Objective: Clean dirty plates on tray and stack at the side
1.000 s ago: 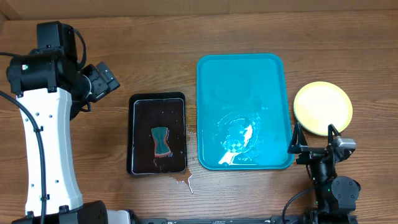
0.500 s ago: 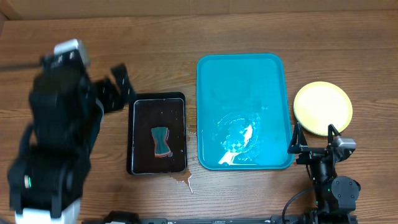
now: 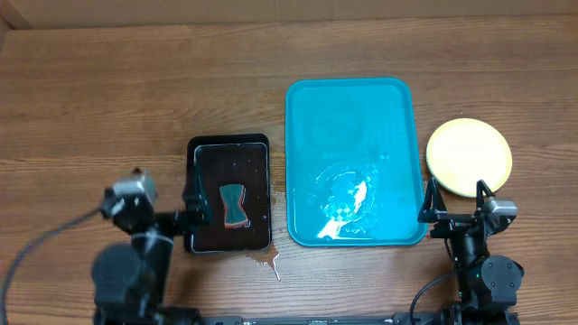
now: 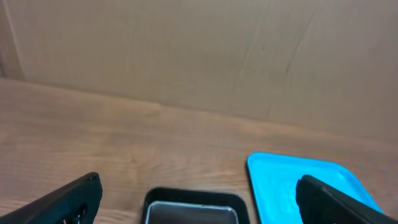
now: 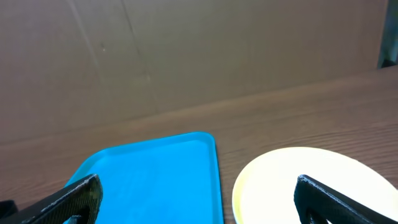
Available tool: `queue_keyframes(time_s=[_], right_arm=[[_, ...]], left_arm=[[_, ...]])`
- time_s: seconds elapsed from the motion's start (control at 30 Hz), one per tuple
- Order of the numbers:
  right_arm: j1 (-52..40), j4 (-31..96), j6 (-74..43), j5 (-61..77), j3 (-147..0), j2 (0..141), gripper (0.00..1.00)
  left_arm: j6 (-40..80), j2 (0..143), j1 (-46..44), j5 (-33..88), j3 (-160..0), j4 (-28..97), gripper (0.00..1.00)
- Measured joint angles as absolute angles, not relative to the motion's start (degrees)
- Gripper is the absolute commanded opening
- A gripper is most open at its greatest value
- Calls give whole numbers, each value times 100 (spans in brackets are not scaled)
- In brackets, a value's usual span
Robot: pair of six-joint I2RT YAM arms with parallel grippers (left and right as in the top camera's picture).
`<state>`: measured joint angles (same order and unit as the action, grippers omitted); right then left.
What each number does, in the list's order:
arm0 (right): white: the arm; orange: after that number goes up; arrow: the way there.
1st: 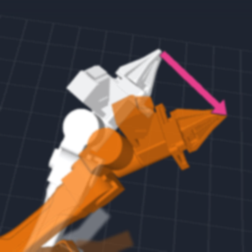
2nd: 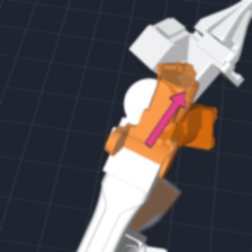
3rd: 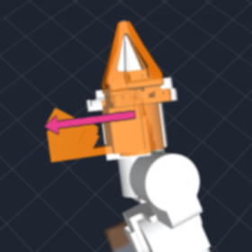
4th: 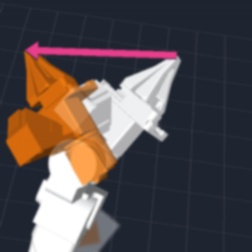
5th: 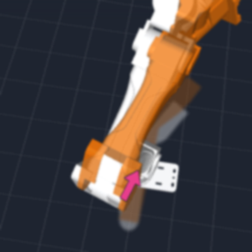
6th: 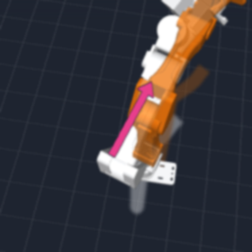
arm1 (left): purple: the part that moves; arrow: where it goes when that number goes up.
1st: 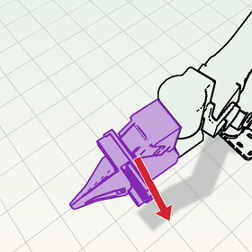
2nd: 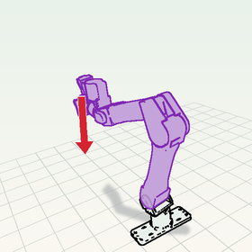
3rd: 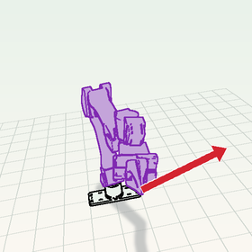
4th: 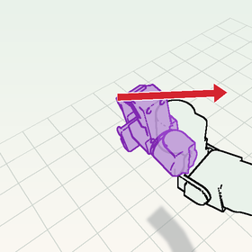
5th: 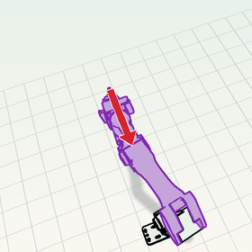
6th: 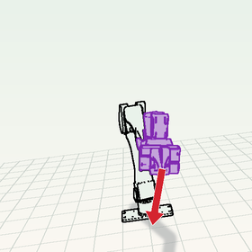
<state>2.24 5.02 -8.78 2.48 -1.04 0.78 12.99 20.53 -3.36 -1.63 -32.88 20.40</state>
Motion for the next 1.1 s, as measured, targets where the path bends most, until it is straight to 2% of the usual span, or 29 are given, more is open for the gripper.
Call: queue_keyframes(time_s=[0.3,0.53,1.1], right_arm=[[224,513,-878,248,-104,75,100],[224,515,-880,248,-104,75,100],[224,515,-878,248,-104,75,100]], left_arm=[[1356,148,-95,-106,-1243,1304,100],[1402,86,-97,-106,-316,320,100],[1463,86,-97,-106,-47,445,100]])
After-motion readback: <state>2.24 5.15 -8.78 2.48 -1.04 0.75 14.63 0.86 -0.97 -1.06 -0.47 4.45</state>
